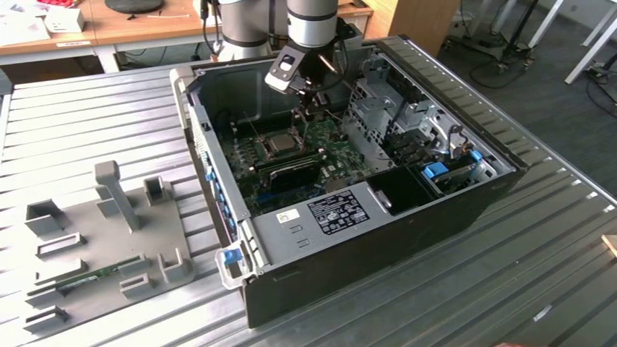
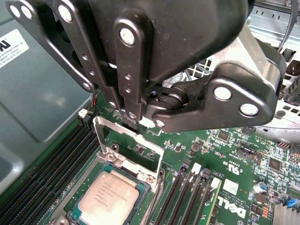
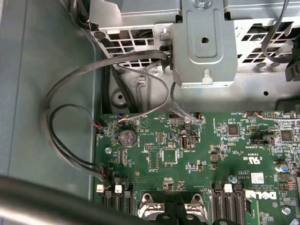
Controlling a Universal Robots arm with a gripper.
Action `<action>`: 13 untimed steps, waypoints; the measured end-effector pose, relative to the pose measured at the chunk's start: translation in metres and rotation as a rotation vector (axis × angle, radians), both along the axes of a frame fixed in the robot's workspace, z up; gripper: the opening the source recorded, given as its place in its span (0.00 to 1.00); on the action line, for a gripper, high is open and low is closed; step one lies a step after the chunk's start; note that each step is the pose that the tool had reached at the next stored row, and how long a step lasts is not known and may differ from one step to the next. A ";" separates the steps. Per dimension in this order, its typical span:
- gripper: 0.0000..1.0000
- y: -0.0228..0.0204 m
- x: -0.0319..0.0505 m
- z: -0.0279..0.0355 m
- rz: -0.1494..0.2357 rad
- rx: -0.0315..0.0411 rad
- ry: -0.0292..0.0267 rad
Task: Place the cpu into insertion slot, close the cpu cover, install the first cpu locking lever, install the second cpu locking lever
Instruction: 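Close the cpu cover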
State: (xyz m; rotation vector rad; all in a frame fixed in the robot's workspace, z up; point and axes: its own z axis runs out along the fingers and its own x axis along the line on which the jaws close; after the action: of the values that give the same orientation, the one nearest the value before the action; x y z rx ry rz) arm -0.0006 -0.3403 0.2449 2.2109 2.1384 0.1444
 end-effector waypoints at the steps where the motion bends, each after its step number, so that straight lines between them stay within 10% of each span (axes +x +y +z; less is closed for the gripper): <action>1: 0.10 0.0000 0.0000 0.0000 0.000 0.0000 0.0000; 13: 0.10 0.0000 -0.0070 0.0000 0.000 0.0000 -0.0057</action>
State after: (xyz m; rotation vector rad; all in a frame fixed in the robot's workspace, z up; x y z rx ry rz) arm -0.0076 -0.3403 0.2449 2.2080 2.1353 0.1504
